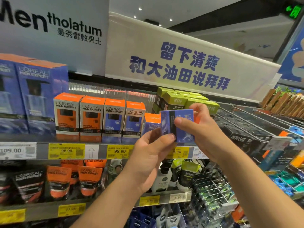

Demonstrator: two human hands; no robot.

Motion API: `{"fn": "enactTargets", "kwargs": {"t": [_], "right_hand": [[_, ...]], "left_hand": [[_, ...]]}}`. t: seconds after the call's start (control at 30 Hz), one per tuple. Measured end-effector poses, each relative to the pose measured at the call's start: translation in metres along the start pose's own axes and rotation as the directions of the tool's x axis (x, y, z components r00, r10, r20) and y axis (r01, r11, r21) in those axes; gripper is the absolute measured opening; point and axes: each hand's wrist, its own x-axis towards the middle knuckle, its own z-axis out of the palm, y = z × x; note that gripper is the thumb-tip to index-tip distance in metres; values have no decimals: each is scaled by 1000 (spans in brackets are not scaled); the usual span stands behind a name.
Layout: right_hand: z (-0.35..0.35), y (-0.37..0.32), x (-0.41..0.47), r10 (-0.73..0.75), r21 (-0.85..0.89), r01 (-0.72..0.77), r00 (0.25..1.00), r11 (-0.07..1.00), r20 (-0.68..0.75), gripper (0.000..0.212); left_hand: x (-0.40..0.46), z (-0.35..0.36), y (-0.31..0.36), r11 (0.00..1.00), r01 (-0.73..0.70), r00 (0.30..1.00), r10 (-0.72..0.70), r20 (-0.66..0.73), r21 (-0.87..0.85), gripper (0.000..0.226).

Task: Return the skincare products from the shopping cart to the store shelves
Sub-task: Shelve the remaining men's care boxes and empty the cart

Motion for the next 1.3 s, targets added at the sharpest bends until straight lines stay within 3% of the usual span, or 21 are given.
{"fn": "enactTargets", "kwargs": {"t": [0.1,0.27,0.37,0.53,0.87,1.17,1.3], "right_hand": [[1,-5,2,-4,-85,10,998,996,67,76],[3,-29,16,-149,-238,141,989,961,-16,59],[2,-37,30,-216,-349,204,976,915,5,45],[-1,-37,49,-207,-432,220,975,875,79,46],[-1,-16,70,-210,-398,273,958,876,195,42],[5,-9,71,-223,-382,295,949,876,221,39],[10,-6,70,-260,-457,324,945,828,200,40]], "left_hand": [[2,4,3,996,-25,1000,25,-1,-87,48],[3,3,8,995,47,998,-51,-45,-83,41],[5,-3,10,995,84,991,-89,-99,-59,29],[3,-10,10,985,132,975,-150,-167,-113,26],[5,-22,8,979,153,970,-174,-167,-131,30],[6,-24,8,984,152,973,-165,-161,-94,29],[5,-25,8,984,160,971,-171,-166,-77,29]]}}
